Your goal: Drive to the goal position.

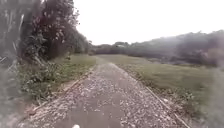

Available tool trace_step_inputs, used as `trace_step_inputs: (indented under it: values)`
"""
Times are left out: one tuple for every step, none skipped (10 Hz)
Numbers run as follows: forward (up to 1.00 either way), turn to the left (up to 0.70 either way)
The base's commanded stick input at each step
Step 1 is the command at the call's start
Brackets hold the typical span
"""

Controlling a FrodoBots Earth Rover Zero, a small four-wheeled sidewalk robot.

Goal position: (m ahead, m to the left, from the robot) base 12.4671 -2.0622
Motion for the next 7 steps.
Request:
trace_step_inputs:
  values:
    - [0.70,0.06]
    - [0.70,0.03]
    - [0.70,0.00]
    - [0.70,0.00]
    - [0.70,0.00]
    - [0.70,0.00]
    - [0.70,0.00]
